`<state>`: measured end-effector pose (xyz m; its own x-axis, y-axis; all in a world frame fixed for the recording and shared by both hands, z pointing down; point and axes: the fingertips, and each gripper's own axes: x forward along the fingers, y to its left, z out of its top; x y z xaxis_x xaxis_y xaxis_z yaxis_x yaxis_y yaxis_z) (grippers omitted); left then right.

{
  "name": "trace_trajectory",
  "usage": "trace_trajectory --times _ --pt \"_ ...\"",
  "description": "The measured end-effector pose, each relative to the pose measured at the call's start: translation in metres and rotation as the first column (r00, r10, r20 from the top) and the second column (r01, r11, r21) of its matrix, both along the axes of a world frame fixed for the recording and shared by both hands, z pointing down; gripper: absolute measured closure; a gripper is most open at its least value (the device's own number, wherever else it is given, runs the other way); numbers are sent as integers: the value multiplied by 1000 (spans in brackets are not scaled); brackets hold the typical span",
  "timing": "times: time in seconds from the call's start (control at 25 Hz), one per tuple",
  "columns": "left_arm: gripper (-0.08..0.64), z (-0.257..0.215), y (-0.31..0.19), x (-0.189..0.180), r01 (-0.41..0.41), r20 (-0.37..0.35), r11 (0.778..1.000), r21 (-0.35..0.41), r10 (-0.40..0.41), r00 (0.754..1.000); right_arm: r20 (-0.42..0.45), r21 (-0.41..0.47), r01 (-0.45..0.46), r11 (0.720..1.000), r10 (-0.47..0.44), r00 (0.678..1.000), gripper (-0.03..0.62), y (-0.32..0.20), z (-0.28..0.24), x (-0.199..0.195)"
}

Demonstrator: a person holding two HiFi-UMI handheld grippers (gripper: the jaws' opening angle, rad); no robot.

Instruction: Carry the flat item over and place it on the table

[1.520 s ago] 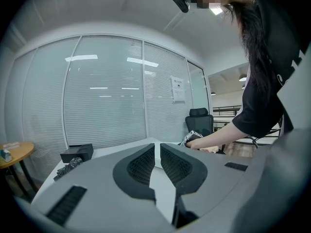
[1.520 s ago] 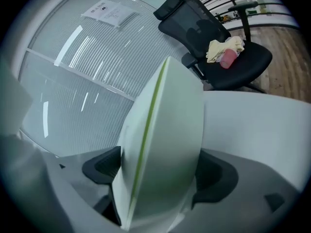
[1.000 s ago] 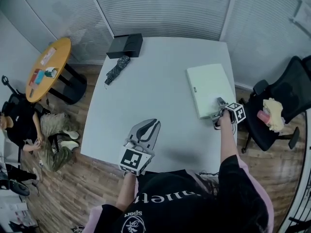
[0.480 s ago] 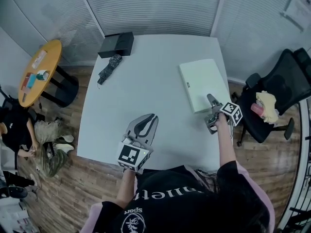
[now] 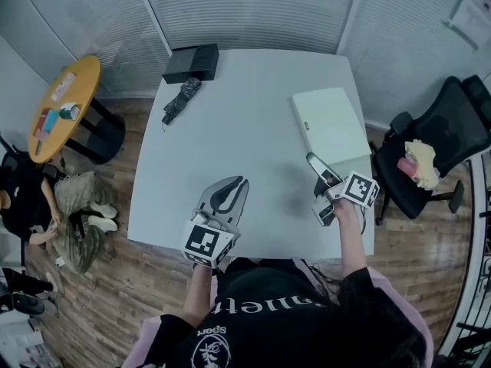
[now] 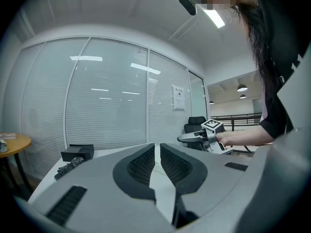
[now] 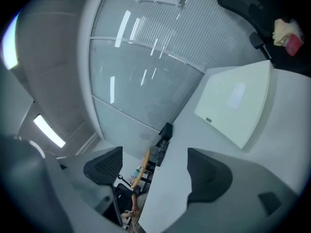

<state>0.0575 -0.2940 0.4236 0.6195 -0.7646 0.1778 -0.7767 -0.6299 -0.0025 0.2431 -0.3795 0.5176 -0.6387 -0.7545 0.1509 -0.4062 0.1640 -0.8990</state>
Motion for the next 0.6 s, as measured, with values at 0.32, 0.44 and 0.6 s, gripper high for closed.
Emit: trace_trajectory --times 0.32,0.44,0.6 --pt "508 -6 31 -44 -6 -21 1000 0 6 1000 -41 217 172 961 -167 985 169 58 -62 -99" --pt "508 -7 46 -62 -2 -32 1000 -3 2 999 -82 233 191 953 -176 981 236 80 -68 -127" --pt "508 -6 68 -89 9 -38 1000 -6 -9 999 -73 245 192 950 -180 981 415 106 -72 -162"
